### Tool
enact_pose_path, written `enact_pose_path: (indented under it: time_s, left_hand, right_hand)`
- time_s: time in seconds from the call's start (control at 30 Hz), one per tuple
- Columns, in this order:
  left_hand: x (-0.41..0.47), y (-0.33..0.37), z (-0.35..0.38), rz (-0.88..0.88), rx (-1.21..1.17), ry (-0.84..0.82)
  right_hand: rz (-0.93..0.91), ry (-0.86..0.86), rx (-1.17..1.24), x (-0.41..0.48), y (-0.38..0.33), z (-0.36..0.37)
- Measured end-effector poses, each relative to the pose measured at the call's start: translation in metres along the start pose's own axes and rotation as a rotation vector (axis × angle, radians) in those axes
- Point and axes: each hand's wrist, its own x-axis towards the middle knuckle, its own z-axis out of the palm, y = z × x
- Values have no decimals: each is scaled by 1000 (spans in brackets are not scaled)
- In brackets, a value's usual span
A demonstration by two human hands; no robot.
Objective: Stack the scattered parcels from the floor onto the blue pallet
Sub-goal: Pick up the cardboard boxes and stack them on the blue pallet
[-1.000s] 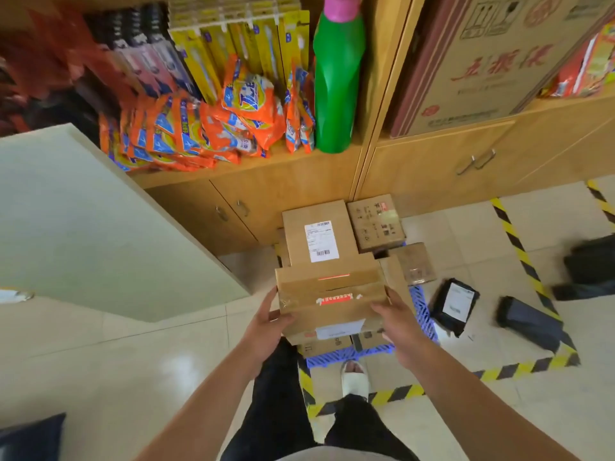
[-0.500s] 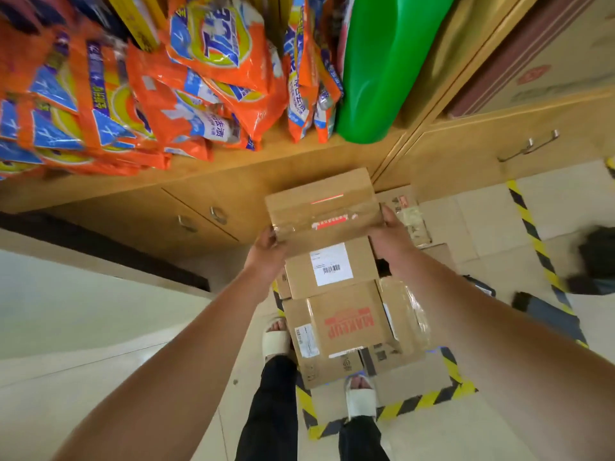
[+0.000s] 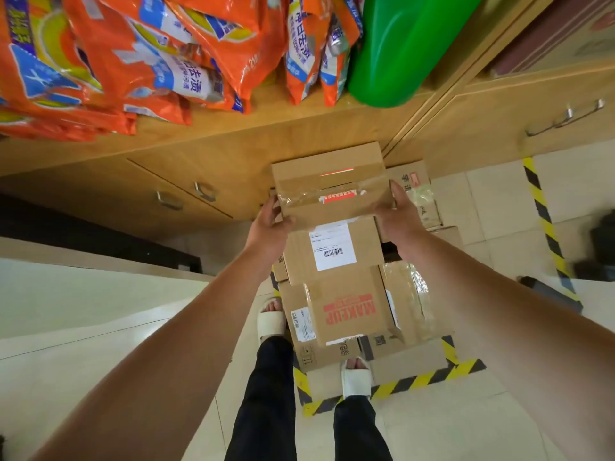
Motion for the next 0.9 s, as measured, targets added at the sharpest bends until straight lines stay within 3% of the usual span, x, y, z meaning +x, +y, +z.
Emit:
enact_pose_path:
  time_s: [0.17, 0.3, 0.4, 0.63, 0.73, 0.9]
  left_hand:
    - [-2, 3, 1, -47, 67, 78]
    - [-51, 28, 6, -147, 26, 164]
    - [-98, 37, 5, -239, -38, 171]
    - [-215, 36, 34, -277, -34, 9]
    - [-258, 38, 67, -256, 34, -97]
    - [-321, 45, 150, -137, 143, -182]
  right_hand:
    - [35, 22, 5, -14, -5, -5]
    - [205, 48, 291, -68, 1, -23]
    - [275, 12, 351, -125, 18, -38]
    - [390, 62, 706, -278, 51, -102]
    - [389, 5, 851, -322, 72, -133]
    - [351, 143, 878, -369, 106, -198]
